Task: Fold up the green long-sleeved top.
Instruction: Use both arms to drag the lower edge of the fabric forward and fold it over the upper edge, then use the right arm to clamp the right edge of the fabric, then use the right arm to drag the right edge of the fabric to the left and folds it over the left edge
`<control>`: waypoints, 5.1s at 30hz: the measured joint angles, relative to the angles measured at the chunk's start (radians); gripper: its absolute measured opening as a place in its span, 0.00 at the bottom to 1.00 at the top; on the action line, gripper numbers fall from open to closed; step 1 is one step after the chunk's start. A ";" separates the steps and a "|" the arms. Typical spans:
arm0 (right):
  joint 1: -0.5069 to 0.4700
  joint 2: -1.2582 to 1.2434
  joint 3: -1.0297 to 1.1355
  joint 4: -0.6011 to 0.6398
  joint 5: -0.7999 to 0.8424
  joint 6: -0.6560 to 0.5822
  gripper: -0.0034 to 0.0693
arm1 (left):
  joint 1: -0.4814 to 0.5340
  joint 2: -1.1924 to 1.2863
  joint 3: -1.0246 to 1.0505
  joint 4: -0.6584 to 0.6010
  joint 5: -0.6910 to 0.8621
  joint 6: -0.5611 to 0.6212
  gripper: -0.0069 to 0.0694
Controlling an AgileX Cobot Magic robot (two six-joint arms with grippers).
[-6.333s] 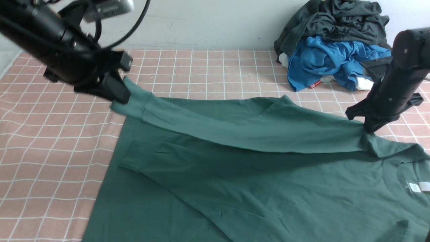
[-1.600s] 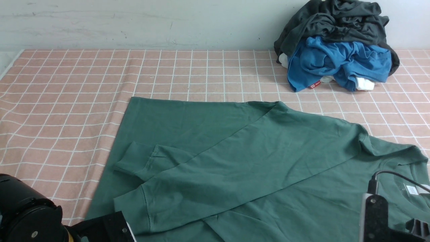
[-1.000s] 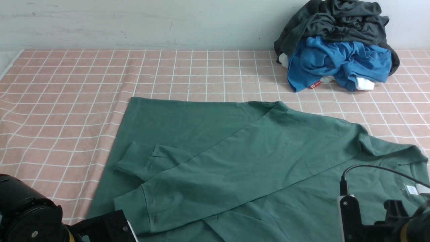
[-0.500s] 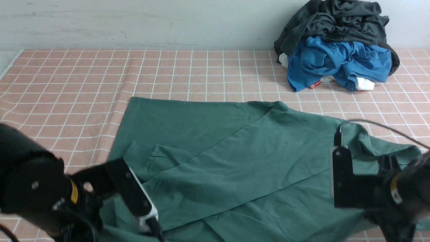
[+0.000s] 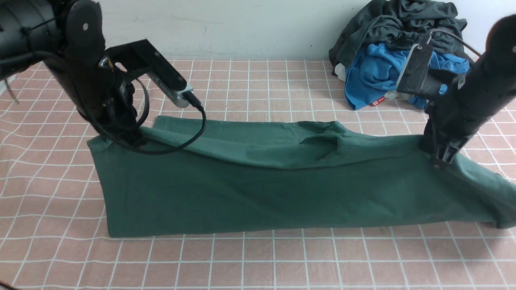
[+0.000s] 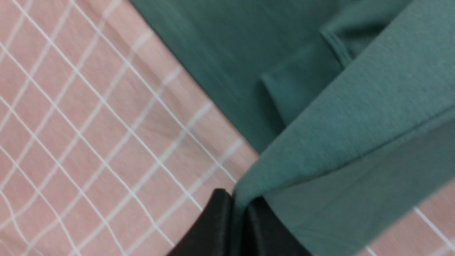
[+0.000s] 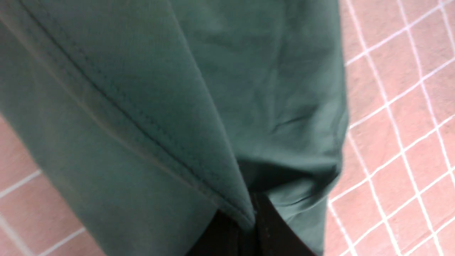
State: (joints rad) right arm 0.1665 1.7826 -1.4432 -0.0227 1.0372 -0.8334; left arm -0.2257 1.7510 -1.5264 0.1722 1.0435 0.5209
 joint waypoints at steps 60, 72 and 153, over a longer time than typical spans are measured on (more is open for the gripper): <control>-0.038 0.511 -0.711 0.157 -0.078 0.730 0.33 | 0.072 0.427 -0.488 -0.186 0.185 -0.248 0.09; -0.098 0.327 -0.593 0.132 0.200 0.633 0.33 | 0.067 0.427 -0.185 -0.328 0.175 -0.179 0.09; 0.415 0.280 -0.406 0.248 -0.165 0.673 0.08 | 0.109 -0.332 0.019 -0.321 0.139 -0.159 0.09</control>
State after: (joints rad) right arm 0.5820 2.0631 -1.8494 0.2256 0.8719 -0.1599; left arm -0.1166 1.4192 -1.5070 -0.1487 1.1823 0.3620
